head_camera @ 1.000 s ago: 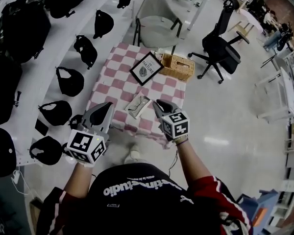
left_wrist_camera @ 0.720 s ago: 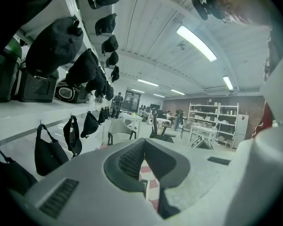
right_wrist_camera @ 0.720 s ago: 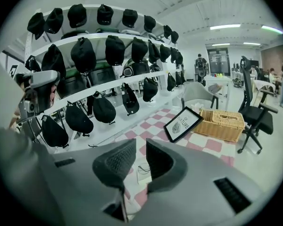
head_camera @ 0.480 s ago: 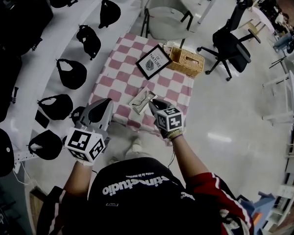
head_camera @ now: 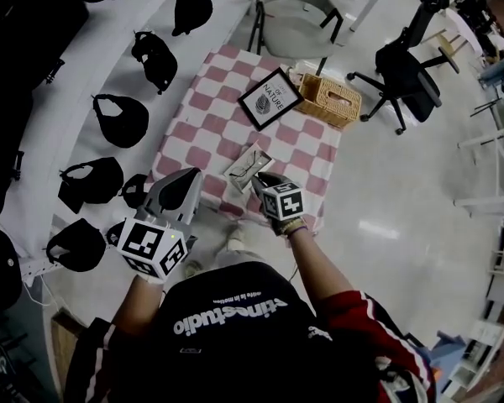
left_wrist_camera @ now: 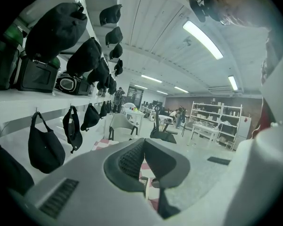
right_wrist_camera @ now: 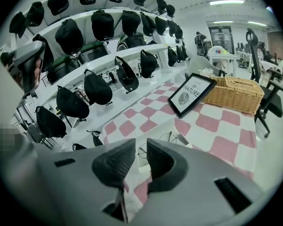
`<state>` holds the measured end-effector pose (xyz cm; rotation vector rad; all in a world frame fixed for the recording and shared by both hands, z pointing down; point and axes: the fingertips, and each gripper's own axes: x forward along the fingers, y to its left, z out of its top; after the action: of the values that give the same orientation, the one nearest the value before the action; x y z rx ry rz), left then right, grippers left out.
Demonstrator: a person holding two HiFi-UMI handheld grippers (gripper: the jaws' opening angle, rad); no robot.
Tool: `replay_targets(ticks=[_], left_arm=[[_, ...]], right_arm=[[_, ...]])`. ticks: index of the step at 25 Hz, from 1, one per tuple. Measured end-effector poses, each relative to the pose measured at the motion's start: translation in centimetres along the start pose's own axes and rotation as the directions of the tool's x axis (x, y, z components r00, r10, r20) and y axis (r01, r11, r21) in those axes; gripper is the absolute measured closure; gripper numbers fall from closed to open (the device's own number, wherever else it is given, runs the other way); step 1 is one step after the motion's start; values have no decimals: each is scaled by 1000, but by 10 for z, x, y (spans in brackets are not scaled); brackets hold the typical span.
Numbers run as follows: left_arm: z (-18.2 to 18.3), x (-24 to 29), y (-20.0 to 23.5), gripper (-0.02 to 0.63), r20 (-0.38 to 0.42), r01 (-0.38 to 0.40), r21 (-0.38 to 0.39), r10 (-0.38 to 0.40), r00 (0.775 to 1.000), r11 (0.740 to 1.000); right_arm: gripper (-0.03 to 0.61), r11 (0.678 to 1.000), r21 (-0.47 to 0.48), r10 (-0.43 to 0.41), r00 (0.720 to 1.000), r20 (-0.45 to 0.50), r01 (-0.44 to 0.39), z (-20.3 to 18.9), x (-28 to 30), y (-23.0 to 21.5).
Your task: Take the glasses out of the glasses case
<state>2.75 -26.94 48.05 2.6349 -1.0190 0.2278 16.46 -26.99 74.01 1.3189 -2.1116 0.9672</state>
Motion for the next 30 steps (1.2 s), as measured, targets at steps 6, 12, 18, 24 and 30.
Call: replay_targets(ticks=[6,12,18,24,30], left_arm=[[-2,4,2,607,-6,-8,6,8,1000,1000],[-8,-2,6,607,-17,-28,13,28,999,1000],[-14,-3,13,607,-33,-47,9,47,998,999],[-19,2,13,607,-48,-43,9,43,998,999],[-20,7,13,607,-57,-38,18,39,998,999]], right_arm=[[499,997,69,36,998,-55,-33,-21,26,0],[494,997,78,29,993,-117,-20,-36,49,-9],[490,994,109,42,986,-158,-25,-47,66,-14],[483,981,188,73,982,-177,-39,-55,81,-18],[483,982,188,63,977,-204,-24,-53,90,-22]])
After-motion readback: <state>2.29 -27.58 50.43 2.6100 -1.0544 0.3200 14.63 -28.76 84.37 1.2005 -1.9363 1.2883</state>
